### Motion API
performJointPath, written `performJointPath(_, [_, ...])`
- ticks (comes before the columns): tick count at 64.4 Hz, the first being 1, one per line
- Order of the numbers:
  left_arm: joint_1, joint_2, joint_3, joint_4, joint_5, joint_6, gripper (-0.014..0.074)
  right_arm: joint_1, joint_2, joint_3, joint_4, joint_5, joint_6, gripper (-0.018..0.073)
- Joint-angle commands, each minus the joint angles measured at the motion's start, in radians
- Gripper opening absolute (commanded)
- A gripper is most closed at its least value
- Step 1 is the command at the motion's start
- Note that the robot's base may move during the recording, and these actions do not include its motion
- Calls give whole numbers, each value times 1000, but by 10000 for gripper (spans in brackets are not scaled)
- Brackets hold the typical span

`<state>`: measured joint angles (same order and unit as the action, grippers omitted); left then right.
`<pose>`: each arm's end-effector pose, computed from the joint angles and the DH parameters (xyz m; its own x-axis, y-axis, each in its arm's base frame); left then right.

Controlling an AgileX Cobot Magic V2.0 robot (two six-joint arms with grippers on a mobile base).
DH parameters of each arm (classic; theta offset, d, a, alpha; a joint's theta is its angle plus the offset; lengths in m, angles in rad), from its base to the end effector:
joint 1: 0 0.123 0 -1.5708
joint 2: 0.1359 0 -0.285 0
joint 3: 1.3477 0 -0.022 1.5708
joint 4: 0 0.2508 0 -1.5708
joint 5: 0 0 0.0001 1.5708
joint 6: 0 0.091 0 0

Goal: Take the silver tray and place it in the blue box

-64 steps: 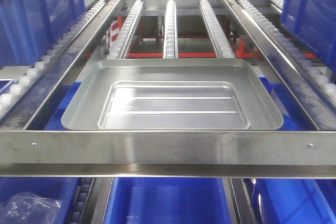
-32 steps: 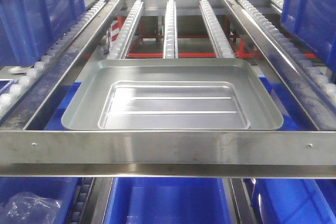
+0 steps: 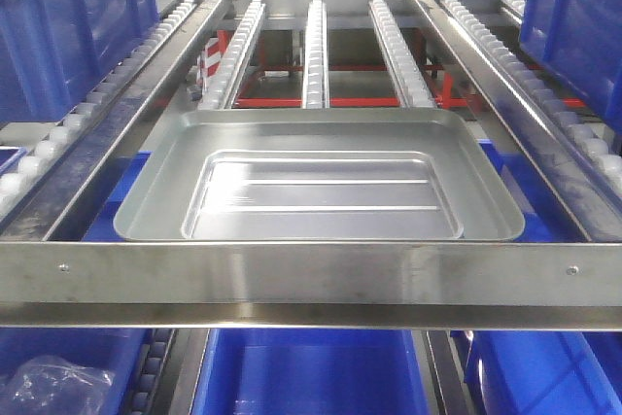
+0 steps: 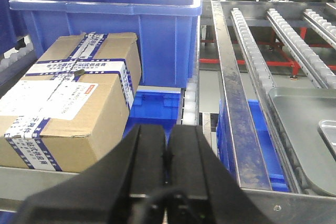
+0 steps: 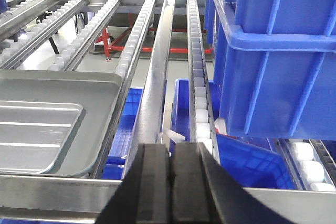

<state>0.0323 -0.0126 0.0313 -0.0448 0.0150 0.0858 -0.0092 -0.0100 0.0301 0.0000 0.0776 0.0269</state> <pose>0.0567 0.0018 0.2019 0.0521 0.0427 -0.9977 -0.0338 0.9986 0.0410 0.0570 -0.0005 0.1965 -0.0103 0.0270 -0.9996 0.0095 0.9996 0.0269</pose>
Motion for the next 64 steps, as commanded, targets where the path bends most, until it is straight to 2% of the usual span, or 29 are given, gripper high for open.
performJointPath(1, [-1, -11, 17, -6, -84, -2, -15, -5, -22, -20, -13, -102, -9, 53])
performJointPath(9, [-1, -11, 3, -6, -74, -2, -15, -2, -21, -28, -15, -108, -9, 53])
performJointPath(13, [-1, -11, -35, -6, -38, -2, -15, -2, -15, -64, -15, -45, -9, 53])
performJointPath(20, [-1, 13, -152, -6, 119, -2, -15, -2, 49, -188, -15, 128, -9, 53])
performJointPath(32, [-1, 192, -365, -10, 323, -2, -15, -2, 329, -424, -15, 341, -9, 53])
performJointPath(43, [-1, 423, -562, -26, 597, -2, -15, -2, 655, -614, -15, 528, -9, 53])
performJointPath(47, [-1, 494, -593, -33, 618, -2, -15, -2, 761, -657, -14, 562, -9, 53])
performJointPath(56, [-1, 635, -603, -159, 614, -2, -15, -2, 923, -694, 0, 568, -9, 53])
performJointPath(60, [-1, 694, -603, -232, 574, -2, -15, -2, 976, -694, 57, 562, -9, 53])
performJointPath(64, [-1, 746, -603, -336, 526, -2, -15, -2, 1007, -694, 138, 554, -9, 53])
